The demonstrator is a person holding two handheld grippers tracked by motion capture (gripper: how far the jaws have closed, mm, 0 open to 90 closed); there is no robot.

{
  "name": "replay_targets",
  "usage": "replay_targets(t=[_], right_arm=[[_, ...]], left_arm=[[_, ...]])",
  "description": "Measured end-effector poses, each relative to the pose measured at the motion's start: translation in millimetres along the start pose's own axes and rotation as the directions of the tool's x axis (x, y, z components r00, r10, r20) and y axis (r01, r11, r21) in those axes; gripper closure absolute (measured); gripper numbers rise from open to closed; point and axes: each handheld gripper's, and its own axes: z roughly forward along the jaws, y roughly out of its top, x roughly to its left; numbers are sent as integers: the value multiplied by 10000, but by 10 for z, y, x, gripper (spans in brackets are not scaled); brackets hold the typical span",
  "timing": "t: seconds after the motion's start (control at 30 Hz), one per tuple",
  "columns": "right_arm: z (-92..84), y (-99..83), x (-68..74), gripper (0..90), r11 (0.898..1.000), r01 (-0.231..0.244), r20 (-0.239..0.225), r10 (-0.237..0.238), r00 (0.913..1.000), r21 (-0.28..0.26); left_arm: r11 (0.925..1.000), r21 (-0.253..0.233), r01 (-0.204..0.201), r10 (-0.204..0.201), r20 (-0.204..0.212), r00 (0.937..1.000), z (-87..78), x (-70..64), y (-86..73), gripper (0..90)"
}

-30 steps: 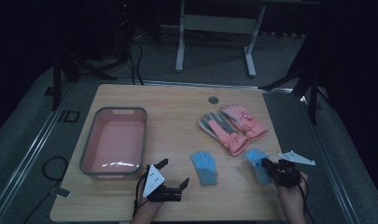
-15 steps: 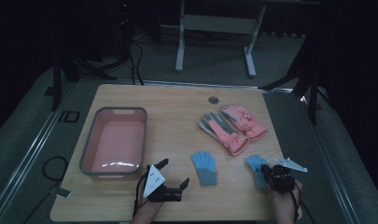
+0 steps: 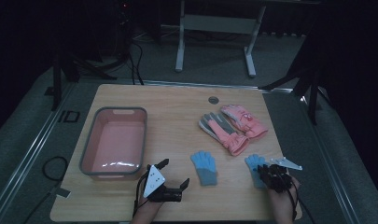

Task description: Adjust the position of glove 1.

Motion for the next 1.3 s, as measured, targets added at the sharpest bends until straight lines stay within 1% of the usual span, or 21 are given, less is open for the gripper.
replay_targets(t=[0.07, 0.1, 0.13, 0.17, 0.2, 0.23, 0.27, 0.3, 0.37, 0.47, 0.5, 0.6, 0.63, 0.67, 0.87, 0.93, 1.07, 1.1, 1.2, 1.27, 1.3], right_arm=[[-32, 14, -8, 674, 10000, 14, -140, -15, 9999, -71], [-59, 36, -28, 639, 9998, 146, -481, -152, 9987, -142], [-105, 80, -68, 592, 9979, 602, -783, -619, 9950, -238], [-105, 80, -68, 592, 9979, 602, -783, -619, 9950, -238], [-147, 114, -127, 596, 9903, 1300, -1188, -1351, 9837, -490], [-147, 114, -127, 596, 9903, 1300, -1188, -1351, 9837, -490], [-176, 149, -214, 591, 9778, 1976, -1877, -2073, 9601, -693], [-176, 149, -214, 591, 9778, 1976, -1877, -2073, 9601, -693], [-210, 194, -320, 592, 9654, 2456, -2544, -2599, 9315, -870], [-227, 235, -421, 601, 9454, 3076, -3148, -3259, 8915, -1074], [-225, 243, -454, 610, 9375, 3288, -3145, -3478, 8832, -1137], [-210, 234, -493, 617, 9305, 3462, -3429, -3659, 8652, -1193], [-202, 223, -492, 618, 9303, 3471, -3491, -3664, 8625, -1189], [-187, 191, -483, 618, 9240, 3605, -3529, -3819, 8542, -1273], [-93, 92, -483, 624, 9290, 3488, -3624, -3696, 8556, -1239], [-33, 27, -466, 628, 9370, 3301, -3788, -3481, 8575, -1141], [48, -28, -416, 631, 9358, 3434, -3762, -3471, 8590, -794], [80, -45, -397, 639, 9337, 3537, -3603, -3493, 8650, -560], [74, -66, -364, 799, 9359, 3477, -3373, -3458, 8756, -571], [56, -60, -329, 850, 9377, 3443, -3053, -3415, 8889, -466], [47, -55, -314, 860, 9447, 3252, -2968, -3223, 8989, -410]], left_arm=[[10000, 13, 2, -2, 4, 10000, -1, 0, 1, 0], [10000, 2, 6, -6, 7, 10000, -1, 1, 0, 0], [10000, -4, 13, -13, 5, 10000, -1, 1, 0, 0], [10000, -4, 13, -13, 5, 10000, -1, 1, 0, 0], [10000, -1, 10, -10, 10, 10000, -1, 1, 0, 0], [10000, 3, 10, -10, 3, 10000, -1, 1, 0, 0], [10000, -3, 17, -17, -6, 10000, 0, 1, 0, 0], [10000, -3, 17, -17, -6, 10000, 0, 1, 0, 0], [10000, -13, 41, -41, -18, 10000, 0, 2, 0, 1], [10000, -22, 68, -68, -16, 10000, 0, 6, 0, 0], [10000, -32, 83, -83, -21, 10000, 0, 7, 0, 0], [9999, -63, 139, -139, -30, 9999, -1, 10, -1, 0], [9998, -67, 162, -162, -18, 9999, -3, 11, -1, 0], [9998, -67, 162, -162, -18, 9999, -3, 11, -1, 0], [9999, -58, 158, -158, 8, 9999, -1, 13, -1, 0], [9999, -61, 146, -146, -10, 9999, 0, 9, -1, 0], [9999, -48, 148, -148, 14, 9999, 1, 10, -1, 0], [9999, -49, 149, -149, 21, 9999, 0, 11, -1, 0], [9999, -64, 144, -144, 21, 9999, 0, 10, -1, 0], [9999, -56, 123, -123, 11, 9999, -1, 9, -1, 0], [9999, -74, 139, -139, -5, 9999, -1, 8, -2, 0]])
